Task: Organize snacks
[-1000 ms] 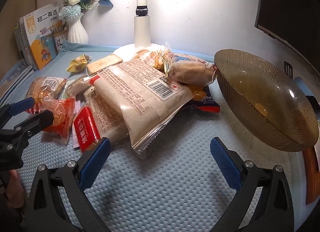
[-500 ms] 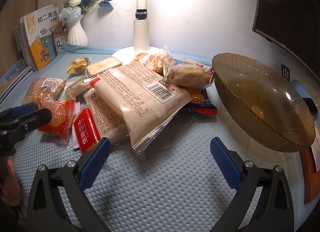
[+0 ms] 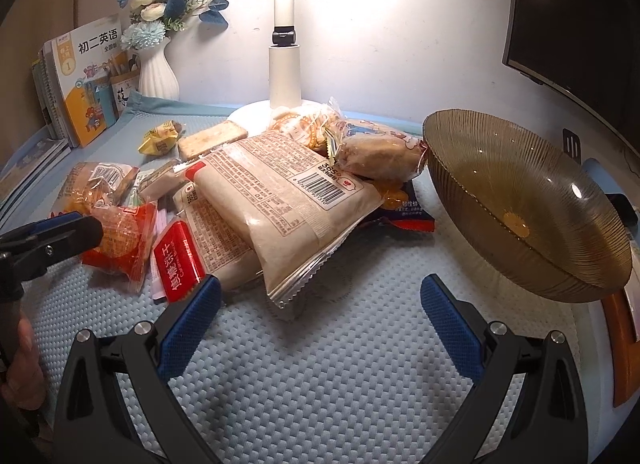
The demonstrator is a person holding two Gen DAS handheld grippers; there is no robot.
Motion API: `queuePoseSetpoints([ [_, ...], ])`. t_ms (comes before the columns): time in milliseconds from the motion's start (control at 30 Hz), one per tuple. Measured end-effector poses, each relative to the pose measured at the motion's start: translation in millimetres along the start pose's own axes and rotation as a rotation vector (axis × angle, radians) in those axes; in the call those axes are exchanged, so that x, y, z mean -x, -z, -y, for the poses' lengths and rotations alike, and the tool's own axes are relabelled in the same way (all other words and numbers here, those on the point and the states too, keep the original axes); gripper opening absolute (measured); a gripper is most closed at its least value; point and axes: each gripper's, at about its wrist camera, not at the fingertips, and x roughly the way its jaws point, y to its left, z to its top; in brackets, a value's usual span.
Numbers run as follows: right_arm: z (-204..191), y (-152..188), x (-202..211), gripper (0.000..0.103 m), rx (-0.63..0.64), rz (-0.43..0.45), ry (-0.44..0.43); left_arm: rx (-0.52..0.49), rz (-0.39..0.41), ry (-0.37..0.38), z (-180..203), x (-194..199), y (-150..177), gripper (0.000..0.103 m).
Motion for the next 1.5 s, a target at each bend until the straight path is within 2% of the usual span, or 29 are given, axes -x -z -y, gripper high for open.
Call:
queuePoseSetpoints([
  [167,1,1,-2,0.098,-0.013,-0.015,-0.058,0.06,0.041,0.072,-13,10,-1,0.1],
  [367,-1,1,-2,0.098,-0.002,-0.018,-0.056,0.114,0.045,0.116,-23,12,-1,0.1],
  [700,-9,2,-2,0.098,0.04,-0.014,-0.04,0.09,0.042,0.094,-19,11,0,0.1],
  [767,-10,2,-1,0.098,0.043,-0.014,-0.042,0.095,0.041,0.071,-20,10,0,0.1],
  [833,-11,2,-2,0.098,0.051,-0.022,-0.042,0.068,0.039,0.032,-15,9,0,0.1],
  [933,-13,3,-2,0.098,0.06,-0.022,-0.043,0.013,0.047,0.016,-4,10,2,0.1],
  [1067,-15,3,0,0.098,0.077,-0.017,-0.034,0.023,0.042,0.029,-7,11,1,0.1],
  [1200,-21,0,-1,0.098,0.102,-0.072,-0.128,0.13,0.001,0.146,-23,24,-3,0.1],
  [1300,-32,-10,5,0.098,0.074,-0.111,-0.284,0.089,0.006,0.051,-26,49,-16,0.1],
  [1367,-47,-20,8,0.098,0.082,-0.132,-0.364,0.111,-0.033,0.0,-42,54,-28,0.1],
  [1400,-56,-25,8,0.098,0.099,-0.138,-0.388,0.154,-0.067,-0.002,-55,52,-33,0.1],
  [1500,-86,-34,7,0.098,0.228,-0.149,-0.405,0.275,-0.094,0.034,-87,43,-43,0.1],
])
